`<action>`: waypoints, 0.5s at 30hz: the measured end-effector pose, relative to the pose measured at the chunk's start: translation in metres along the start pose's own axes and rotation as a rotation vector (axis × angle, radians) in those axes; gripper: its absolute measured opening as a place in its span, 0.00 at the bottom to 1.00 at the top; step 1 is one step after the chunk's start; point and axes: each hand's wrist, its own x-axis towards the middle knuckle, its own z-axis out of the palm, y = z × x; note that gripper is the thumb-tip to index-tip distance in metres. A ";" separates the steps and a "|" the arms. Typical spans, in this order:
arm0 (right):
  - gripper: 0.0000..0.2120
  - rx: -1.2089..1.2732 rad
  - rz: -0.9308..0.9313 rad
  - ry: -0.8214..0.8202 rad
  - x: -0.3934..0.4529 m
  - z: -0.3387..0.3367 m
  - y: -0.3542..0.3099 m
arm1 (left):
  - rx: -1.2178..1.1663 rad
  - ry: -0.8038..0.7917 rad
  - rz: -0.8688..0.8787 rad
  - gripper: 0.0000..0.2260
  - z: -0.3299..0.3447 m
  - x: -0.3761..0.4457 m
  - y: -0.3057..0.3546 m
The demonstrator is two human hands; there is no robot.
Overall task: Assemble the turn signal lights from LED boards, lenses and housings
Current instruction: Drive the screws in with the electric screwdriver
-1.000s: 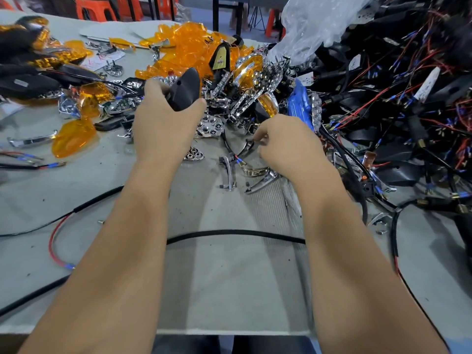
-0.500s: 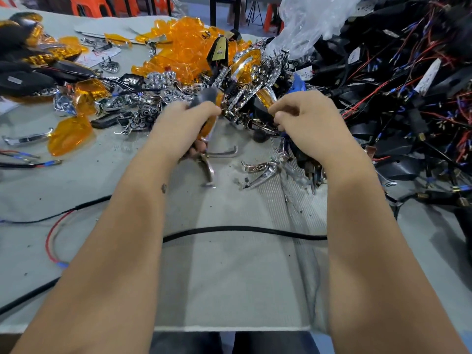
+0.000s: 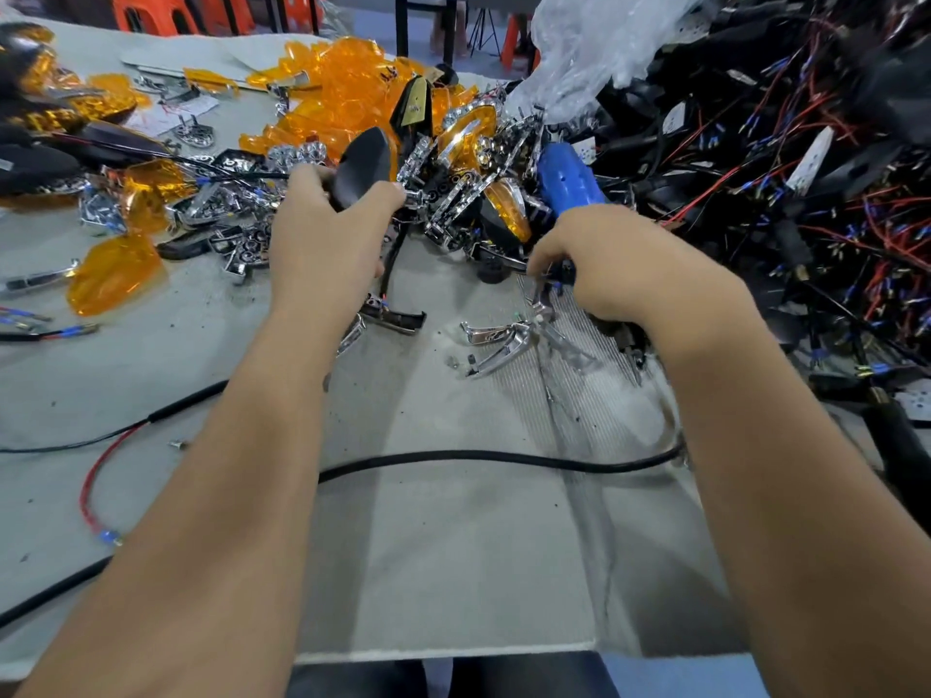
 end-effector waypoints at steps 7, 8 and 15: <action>0.19 -0.073 -0.064 -0.016 0.007 0.008 -0.010 | 0.050 -0.086 0.044 0.10 0.004 -0.004 -0.003; 0.15 -0.047 -0.043 -0.031 0.008 0.008 -0.009 | 0.057 -0.086 0.047 0.10 0.005 -0.004 -0.003; 0.06 -0.058 -0.005 -0.018 0.011 0.010 -0.007 | 0.106 -0.110 0.038 0.11 0.007 -0.002 -0.004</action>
